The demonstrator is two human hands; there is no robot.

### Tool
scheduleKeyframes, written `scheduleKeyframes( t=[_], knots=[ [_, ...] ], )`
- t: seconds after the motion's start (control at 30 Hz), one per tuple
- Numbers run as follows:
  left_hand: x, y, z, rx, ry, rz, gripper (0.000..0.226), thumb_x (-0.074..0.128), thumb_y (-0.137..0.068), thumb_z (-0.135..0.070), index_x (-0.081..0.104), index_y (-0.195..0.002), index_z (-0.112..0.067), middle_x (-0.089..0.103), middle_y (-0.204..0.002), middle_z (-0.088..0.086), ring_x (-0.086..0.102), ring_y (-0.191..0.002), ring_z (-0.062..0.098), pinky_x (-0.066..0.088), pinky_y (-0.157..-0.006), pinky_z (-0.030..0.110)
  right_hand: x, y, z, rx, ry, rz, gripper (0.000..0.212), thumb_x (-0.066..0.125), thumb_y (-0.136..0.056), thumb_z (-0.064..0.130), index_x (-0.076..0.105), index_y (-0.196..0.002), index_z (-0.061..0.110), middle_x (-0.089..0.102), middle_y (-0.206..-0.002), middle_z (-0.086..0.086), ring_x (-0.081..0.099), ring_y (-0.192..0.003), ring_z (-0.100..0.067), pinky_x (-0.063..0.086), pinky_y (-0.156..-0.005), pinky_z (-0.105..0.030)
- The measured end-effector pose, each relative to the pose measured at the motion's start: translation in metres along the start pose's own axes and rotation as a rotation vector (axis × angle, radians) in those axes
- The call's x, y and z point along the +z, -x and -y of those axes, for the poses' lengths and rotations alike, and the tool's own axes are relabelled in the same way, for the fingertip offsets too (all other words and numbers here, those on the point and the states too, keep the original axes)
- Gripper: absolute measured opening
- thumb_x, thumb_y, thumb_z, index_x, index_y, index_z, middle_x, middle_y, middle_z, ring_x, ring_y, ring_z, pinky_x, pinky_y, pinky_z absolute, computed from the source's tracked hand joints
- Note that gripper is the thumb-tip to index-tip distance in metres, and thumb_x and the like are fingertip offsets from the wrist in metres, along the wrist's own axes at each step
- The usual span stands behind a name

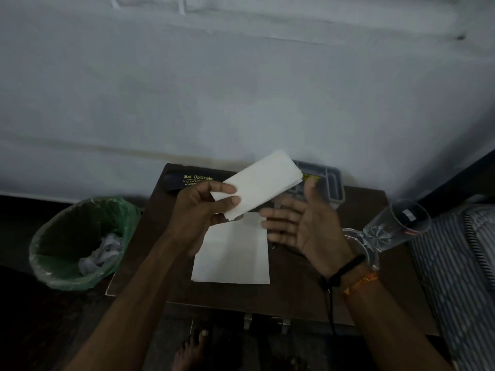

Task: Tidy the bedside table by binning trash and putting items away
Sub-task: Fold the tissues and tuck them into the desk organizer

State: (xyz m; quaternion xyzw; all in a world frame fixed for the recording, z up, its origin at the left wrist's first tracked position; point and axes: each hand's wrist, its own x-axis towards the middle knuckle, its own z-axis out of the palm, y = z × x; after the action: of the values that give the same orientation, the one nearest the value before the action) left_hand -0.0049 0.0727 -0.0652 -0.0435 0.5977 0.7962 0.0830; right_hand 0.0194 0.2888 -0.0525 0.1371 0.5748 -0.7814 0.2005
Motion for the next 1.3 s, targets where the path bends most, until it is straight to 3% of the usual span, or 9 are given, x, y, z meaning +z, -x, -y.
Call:
scheduleKeyframes(
  t=[0.13,0.27,0.47,0.6,0.7,0.8,0.93,1.1,1.3],
  knots=[
    [0.013,0.004,0.008,0.004,-0.055,0.051,0.03,0.077,-0.068,-0.007,0.068,-0.096,-0.001,0.069,-0.114,0.014,0.07,-0.103,0.029,0.06,-0.069,0.038,0.013,-0.002,-0.008,-0.09,0.075,0.028,0.041,0.073,-0.084,0.031,0.064,-0.12,0.014,0.073,-0.113,-0.01,0.072,-0.094,-0.023,0.059,-0.074,-0.033],
    [0.026,0.004,0.014,0.002,-0.116,0.113,0.029,0.077,-0.071,0.005,0.067,-0.098,0.003,0.065,-0.12,0.011,0.069,-0.105,0.029,0.061,-0.068,0.038,0.002,-0.01,-0.009,-0.185,0.098,-0.134,0.034,0.069,-0.088,0.007,0.062,-0.121,0.007,0.073,-0.108,-0.011,0.072,-0.083,-0.02,0.058,-0.066,-0.027],
    [0.05,-0.001,0.029,0.161,-0.329,0.065,0.036,0.074,-0.084,-0.009,0.046,-0.106,-0.009,0.06,-0.107,0.014,0.068,-0.098,0.028,0.062,-0.065,0.039,-0.019,-0.012,0.003,-0.375,0.129,-0.318,0.026,0.062,-0.093,0.005,0.062,-0.119,0.008,0.072,-0.107,-0.007,0.072,-0.085,-0.022,0.056,-0.056,-0.026],
    [0.058,-0.018,0.05,0.567,-0.92,0.122,0.051,0.065,-0.091,-0.032,0.042,-0.137,-0.026,0.04,-0.142,-0.004,0.039,-0.131,0.015,0.042,-0.102,0.031,-0.044,-0.01,0.018,-0.527,-0.045,-0.542,0.022,0.06,-0.094,0.005,0.061,-0.116,0.007,0.071,-0.103,-0.007,0.069,-0.075,-0.013,0.055,-0.053,-0.023],
    [0.065,-0.028,0.054,0.575,-0.953,0.176,0.07,0.065,-0.086,-0.04,0.034,-0.148,-0.025,0.023,-0.157,-0.004,0.017,-0.147,0.018,0.024,-0.115,0.039,-0.055,-0.008,0.017,-0.641,0.005,-0.661,0.023,0.059,-0.095,0.006,0.059,-0.118,0.006,0.07,-0.105,-0.007,0.069,-0.076,-0.012,0.055,-0.053,-0.021],
    [0.073,-0.044,0.043,0.524,-0.949,0.205,0.092,0.075,-0.075,-0.047,0.028,-0.15,-0.022,0.014,-0.151,-0.022,0.009,-0.146,0.01,0.02,-0.116,0.043,-0.061,-0.005,0.02,-0.724,0.115,-0.731,0.032,0.059,-0.096,0.009,0.056,-0.128,0.008,0.069,-0.114,-0.005,0.069,-0.093,-0.013,0.06,-0.062,-0.024],
    [0.081,-0.089,0.026,0.278,-1.091,0.311,0.131,0.091,-0.054,-0.048,0.012,-0.156,-0.023,0.0,-0.164,-0.004,0.004,-0.15,0.019,0.018,-0.118,0.045,-0.072,-0.011,0.023,-0.745,0.268,-0.776,0.031,0.059,-0.095,0.01,0.057,-0.126,0.011,0.067,-0.105,0.009,0.068,-0.093,-0.007,0.062,-0.067,-0.031],
    [0.09,-0.125,0.016,0.129,-1.113,0.514,0.129,0.095,-0.054,-0.031,0.015,-0.154,-0.016,0.024,-0.158,0.003,0.026,-0.143,0.017,0.022,-0.116,0.027,-0.072,-0.018,0.021,-0.742,0.384,-0.774,0.026,0.06,-0.094,0.011,0.056,-0.12,0.009,0.067,-0.102,0.005,0.067,-0.099,-0.019,0.063,-0.07,-0.039],
    [0.07,-0.126,0.016,0.176,-1.101,0.515,0.112,0.097,-0.047,-0.035,0.039,-0.14,-0.019,0.048,-0.133,-0.003,0.049,-0.12,0.014,0.046,-0.104,0.04,-0.071,-0.025,0.02,-0.741,0.497,-0.802,0.012,0.065,-0.092,0.017,0.056,-0.093,0.009,0.063,-0.08,0.004,0.067,-0.081,-0.025,0.058,-0.071,-0.053]
  ],
)
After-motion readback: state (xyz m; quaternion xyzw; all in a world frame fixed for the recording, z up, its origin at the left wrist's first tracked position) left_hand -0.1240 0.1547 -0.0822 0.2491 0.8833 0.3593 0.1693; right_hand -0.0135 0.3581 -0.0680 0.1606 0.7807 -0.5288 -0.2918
